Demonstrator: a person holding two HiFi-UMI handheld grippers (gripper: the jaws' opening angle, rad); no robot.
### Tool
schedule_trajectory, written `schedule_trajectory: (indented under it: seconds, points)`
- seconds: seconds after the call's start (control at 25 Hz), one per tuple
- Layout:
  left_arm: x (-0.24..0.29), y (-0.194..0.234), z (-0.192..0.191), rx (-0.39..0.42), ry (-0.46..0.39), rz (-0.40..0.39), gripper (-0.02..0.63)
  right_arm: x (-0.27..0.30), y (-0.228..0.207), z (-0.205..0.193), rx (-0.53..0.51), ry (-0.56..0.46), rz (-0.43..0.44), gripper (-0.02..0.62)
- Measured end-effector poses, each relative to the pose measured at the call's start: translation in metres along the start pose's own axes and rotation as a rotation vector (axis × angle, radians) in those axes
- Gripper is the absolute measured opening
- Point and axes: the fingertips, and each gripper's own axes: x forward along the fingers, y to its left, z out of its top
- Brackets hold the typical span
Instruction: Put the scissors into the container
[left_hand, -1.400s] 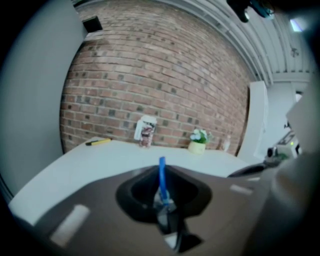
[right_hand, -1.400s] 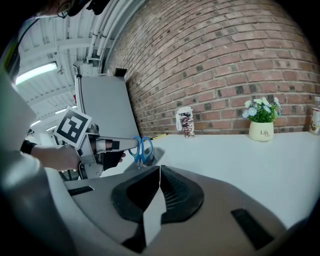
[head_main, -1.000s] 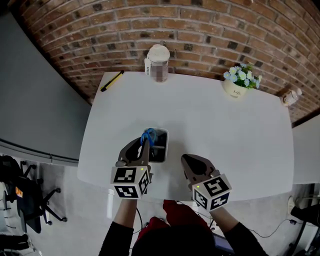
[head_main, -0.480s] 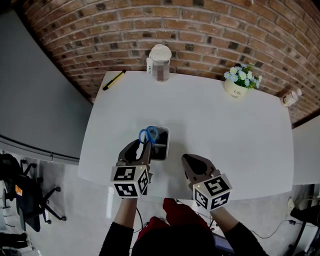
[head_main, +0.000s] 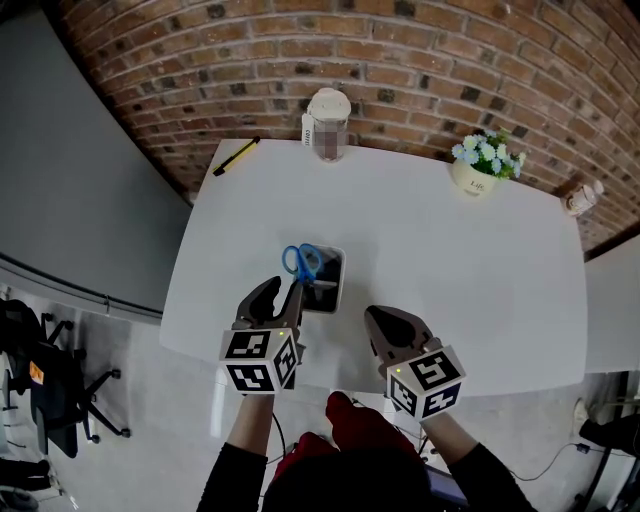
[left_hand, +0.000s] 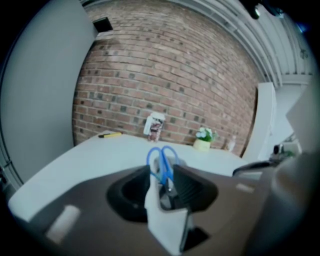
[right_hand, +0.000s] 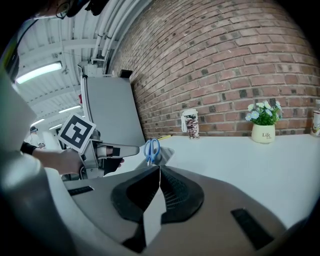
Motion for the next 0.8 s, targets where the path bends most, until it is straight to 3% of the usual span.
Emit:
schedule_trajectory:
  seconds: [0.8]
  points:
    - [-0.048,-0.012,-0.007,0.034,-0.018,-0.053,0.005,-0.019,0.032,0.007,-0.04,-0.044,0.003,0.009]
